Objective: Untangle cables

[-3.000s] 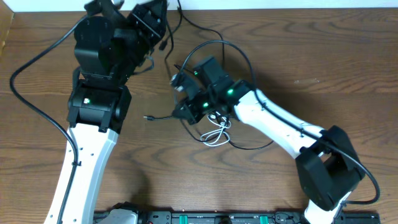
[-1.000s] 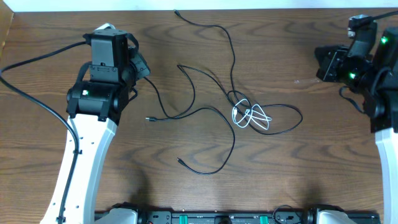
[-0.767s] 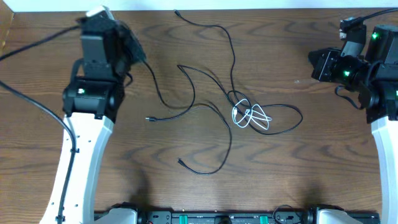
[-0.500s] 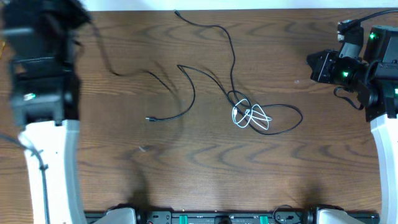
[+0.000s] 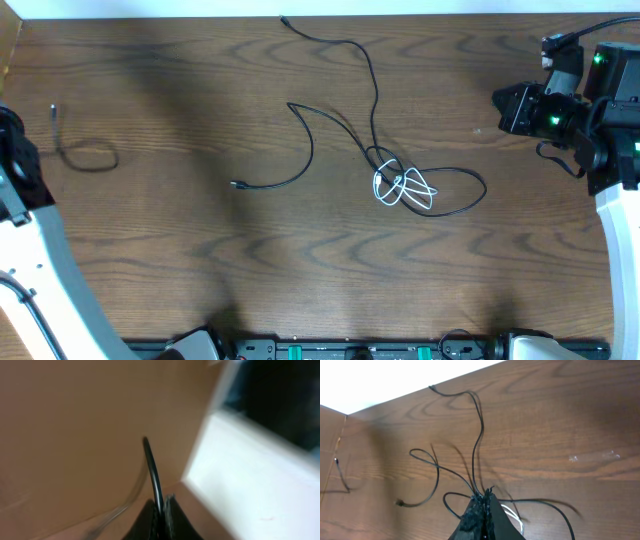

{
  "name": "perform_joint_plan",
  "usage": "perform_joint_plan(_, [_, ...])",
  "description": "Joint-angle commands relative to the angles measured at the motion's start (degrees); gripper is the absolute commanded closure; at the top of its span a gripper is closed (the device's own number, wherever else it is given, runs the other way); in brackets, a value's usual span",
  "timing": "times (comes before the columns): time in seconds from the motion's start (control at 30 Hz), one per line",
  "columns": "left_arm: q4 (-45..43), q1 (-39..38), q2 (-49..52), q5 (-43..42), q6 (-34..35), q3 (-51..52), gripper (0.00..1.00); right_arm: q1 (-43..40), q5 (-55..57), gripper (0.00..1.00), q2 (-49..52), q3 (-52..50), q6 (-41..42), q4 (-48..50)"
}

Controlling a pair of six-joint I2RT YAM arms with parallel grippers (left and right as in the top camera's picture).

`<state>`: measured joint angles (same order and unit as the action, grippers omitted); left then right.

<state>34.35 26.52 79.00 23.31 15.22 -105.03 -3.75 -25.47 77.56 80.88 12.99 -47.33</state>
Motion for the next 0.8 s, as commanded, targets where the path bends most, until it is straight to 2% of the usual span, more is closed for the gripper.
perform_joint_plan(0.0, [7.0, 3.7, 3.3, 13.7, 10.4, 0.0, 0.93, -0.2, 0.4, 0.99, 0.4, 0.4, -0.4, -0.2])
perform_joint_plan(0.2, [13.2, 11.8, 12.5, 15.1, 18.0, 0.8, 0.92, -0.2, 0.5, 0.99, 0.5, 0.0, -0.4, -1.0])
perform_joint_plan(0.33, [14.8, 16.0, 18.6, 10.7, 21.6, 0.8, 0.93, -0.2, 0.5, 0.99, 0.6, -0.2, -1.8, -2.7])
perform_joint_plan(0.6, [14.4, 17.7, 25.8, 1.5, 21.0, 0.8, 0.92, -0.2, 1.1, 0.99, 1.3, -0.2, -1.9, -3.1])
perform_joint_plan(0.77, [7.6, 16.2, 28.1, -5.0, 11.6, 0.8, 0.92, -0.2, 1.1, 0.99, 1.3, -0.2, -1.9, -3.3])
